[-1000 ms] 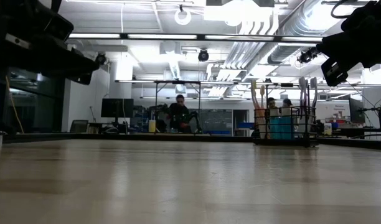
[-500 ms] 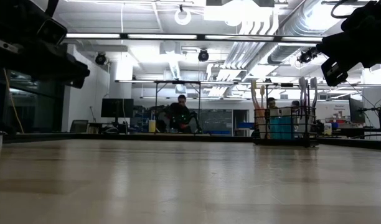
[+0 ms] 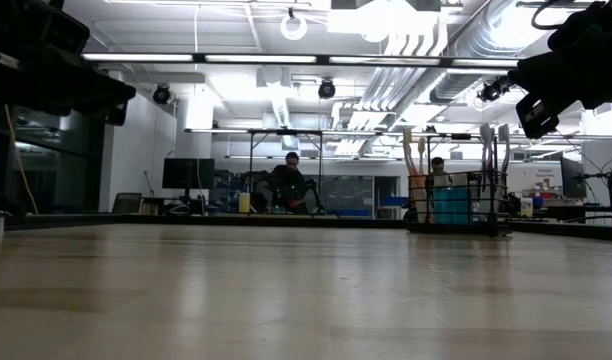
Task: Pick & Place toothbrushing station
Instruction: Return to Home Position
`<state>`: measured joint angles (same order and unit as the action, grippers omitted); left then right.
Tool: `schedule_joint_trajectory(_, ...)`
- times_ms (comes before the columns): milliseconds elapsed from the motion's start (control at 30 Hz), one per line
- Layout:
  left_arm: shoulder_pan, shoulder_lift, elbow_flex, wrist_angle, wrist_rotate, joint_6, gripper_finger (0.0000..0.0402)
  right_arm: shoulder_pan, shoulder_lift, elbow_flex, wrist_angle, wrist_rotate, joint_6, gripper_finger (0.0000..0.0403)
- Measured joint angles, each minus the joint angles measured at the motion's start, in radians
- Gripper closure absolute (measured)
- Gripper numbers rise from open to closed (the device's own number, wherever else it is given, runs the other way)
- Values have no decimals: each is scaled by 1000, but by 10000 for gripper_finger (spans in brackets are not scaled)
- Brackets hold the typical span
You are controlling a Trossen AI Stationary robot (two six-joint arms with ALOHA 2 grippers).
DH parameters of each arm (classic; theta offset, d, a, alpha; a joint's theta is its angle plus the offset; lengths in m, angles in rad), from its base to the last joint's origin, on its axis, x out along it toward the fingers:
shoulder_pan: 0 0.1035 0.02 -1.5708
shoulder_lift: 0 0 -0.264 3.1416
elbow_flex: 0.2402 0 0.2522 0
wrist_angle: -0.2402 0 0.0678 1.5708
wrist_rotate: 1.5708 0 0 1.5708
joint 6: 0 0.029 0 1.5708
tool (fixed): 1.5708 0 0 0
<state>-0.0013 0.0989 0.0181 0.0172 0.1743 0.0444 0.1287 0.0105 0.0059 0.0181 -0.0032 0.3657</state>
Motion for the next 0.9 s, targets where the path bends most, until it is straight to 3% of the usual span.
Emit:
schedule_joint_trajectory(367, -109, 2, -1, -29, -174, 65, 332, 0, 0, 0, 0, 0, 0, 350)
schedule_joint_trajectory(900, -118, 116, -1, -35, -177, 92, 332, 0, 0, 0, 0, 0, 0, 350)
